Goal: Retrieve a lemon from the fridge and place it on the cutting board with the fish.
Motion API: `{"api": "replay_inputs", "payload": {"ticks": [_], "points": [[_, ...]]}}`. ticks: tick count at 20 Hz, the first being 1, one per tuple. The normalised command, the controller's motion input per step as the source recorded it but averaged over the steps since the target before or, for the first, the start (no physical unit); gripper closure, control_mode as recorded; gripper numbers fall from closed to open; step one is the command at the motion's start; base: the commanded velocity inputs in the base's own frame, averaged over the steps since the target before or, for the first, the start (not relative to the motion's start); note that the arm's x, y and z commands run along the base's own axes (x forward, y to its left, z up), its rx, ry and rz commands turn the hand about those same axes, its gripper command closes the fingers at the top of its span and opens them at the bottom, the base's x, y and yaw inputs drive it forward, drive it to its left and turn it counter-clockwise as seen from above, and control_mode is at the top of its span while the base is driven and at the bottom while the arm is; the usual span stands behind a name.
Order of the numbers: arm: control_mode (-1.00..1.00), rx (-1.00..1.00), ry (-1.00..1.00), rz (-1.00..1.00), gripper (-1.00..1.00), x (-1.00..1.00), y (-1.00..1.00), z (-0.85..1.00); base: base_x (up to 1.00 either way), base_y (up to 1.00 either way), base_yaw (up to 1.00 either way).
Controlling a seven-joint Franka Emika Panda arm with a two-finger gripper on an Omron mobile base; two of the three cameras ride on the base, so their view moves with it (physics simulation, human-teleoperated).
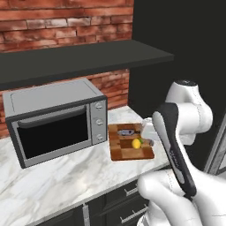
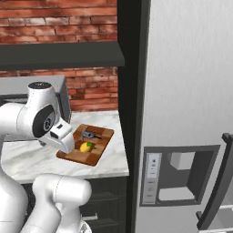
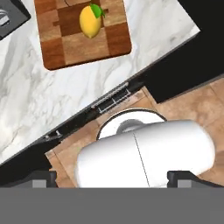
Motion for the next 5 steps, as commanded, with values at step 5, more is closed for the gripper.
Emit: {"api": "replay_inputs", "payload": {"ticks": [5], "points": [[-1.0,-0.2,-0.12,0.11,-1.0,-0.31,0.0,0.37,0.0,0.0,0.0]]}}
